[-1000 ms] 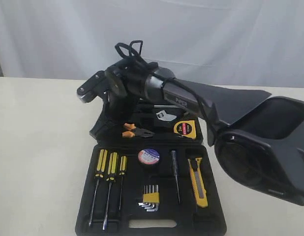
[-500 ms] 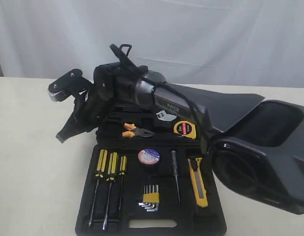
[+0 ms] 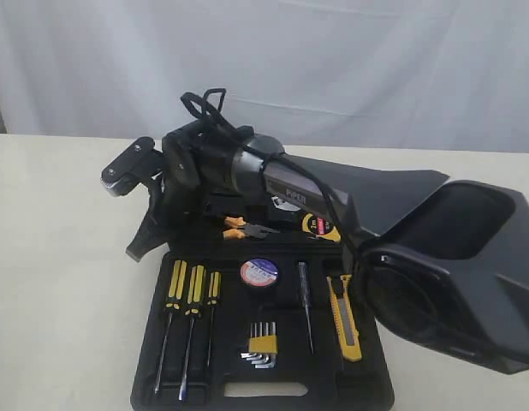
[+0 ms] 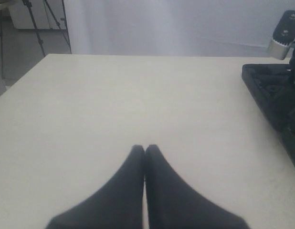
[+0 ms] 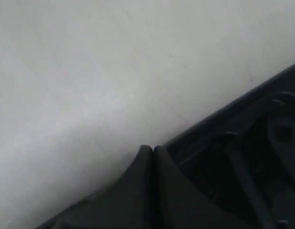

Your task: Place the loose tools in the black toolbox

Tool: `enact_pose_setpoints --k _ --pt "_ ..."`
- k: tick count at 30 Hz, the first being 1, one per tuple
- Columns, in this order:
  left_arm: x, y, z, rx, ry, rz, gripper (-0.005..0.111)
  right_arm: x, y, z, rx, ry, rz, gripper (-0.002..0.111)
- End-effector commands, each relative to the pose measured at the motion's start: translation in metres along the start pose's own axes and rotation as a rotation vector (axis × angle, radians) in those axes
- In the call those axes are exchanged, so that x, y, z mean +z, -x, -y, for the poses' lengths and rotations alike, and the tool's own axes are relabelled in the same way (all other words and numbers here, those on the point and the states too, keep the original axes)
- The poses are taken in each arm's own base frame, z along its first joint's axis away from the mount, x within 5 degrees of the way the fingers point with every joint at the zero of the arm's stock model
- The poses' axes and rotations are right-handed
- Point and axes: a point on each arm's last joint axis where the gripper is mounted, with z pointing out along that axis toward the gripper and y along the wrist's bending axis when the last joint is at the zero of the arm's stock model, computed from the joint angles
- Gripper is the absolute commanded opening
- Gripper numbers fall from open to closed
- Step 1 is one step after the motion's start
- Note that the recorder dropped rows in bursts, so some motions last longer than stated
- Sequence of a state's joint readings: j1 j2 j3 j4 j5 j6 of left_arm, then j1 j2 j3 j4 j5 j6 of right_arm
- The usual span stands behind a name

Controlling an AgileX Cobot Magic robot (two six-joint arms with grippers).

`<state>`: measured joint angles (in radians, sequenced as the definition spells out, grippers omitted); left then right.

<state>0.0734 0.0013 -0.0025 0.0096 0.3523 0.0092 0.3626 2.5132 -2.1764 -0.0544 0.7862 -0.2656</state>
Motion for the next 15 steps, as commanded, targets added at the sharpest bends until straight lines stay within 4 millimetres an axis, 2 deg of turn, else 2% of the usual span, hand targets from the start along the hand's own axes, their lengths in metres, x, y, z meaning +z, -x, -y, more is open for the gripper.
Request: enact_pose_setpoints --k 1,4,10,15 --pt "0.0 0.0 0.001 -0.01 -0.008 0.009 0.0 -0.003 -0.003 0.003 0.006 -0.009 -0.041 -0.001" --pt "0.0 0.0 0.001 -0.01 -0.008 0.009 0.0 -0.005 -0.003 0.003 0.005 -0.008 -0.037 -0.001" --pt "0.0 0.0 0.001 -0.01 -0.008 0.009 0.0 -0.026 0.009 0.008 -0.005 -0.028 0.017 -0.001" --pt "0.0 0.0 0.001 -0.01 -0.008 0.009 0.0 -0.039 0.009 0.012 -0.049 -0.061 -0.019 -0.001"
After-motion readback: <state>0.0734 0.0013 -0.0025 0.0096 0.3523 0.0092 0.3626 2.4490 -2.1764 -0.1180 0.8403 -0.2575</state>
